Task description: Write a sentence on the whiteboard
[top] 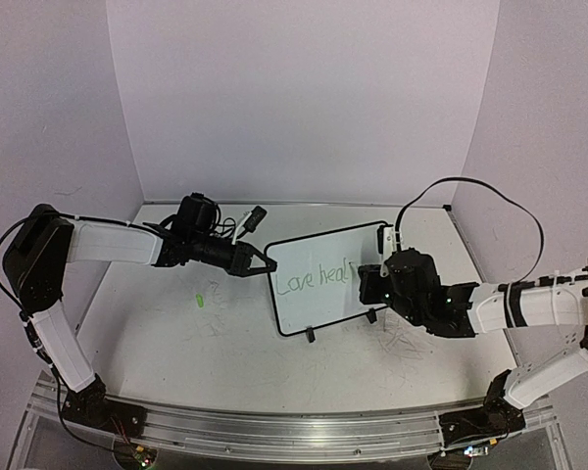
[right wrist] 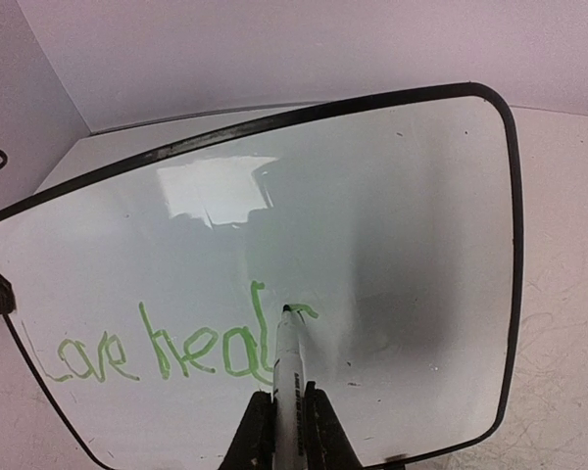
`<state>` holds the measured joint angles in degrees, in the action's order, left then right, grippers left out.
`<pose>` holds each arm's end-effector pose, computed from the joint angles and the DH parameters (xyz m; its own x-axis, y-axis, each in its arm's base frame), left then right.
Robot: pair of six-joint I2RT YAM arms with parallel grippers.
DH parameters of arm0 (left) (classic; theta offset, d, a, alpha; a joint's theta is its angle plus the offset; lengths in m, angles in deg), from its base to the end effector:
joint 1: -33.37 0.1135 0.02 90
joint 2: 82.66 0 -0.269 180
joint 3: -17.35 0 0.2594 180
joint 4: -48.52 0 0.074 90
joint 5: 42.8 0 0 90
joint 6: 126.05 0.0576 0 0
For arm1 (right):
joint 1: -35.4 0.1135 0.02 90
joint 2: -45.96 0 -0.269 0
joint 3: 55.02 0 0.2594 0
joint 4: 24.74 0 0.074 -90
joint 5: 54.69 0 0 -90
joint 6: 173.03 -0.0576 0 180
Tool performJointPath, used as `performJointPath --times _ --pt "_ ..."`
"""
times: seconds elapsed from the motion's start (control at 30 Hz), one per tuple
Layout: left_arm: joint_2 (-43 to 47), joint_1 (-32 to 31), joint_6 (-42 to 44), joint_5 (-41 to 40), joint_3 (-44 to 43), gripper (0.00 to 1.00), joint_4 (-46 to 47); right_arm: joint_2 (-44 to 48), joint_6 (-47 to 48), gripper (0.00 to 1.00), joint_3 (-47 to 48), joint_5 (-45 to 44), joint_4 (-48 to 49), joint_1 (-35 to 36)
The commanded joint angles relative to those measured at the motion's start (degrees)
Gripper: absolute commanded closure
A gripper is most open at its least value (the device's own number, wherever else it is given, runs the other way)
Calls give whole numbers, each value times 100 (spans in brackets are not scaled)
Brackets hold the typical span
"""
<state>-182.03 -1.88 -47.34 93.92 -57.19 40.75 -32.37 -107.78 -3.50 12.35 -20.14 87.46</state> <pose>0.2982 -0.2621 0.2088 -0.6070 0.2646 -0.7494 0.7930 0.2628 -0.5496 0.2112 0.2344 0.2119 -0.4221 0.0855 -0.9025 -0.3605 0.8976 0.2537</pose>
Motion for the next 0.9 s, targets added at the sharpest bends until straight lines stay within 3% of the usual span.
performJointPath --times 0.0,0.87 --pt "199 -43 74 95 -221 100 -271 23 -82 100 2 133 145 -15" --pt "177 -52 82 105 -224 100 -280 186 -433 100 -310 -60 -95 -11"
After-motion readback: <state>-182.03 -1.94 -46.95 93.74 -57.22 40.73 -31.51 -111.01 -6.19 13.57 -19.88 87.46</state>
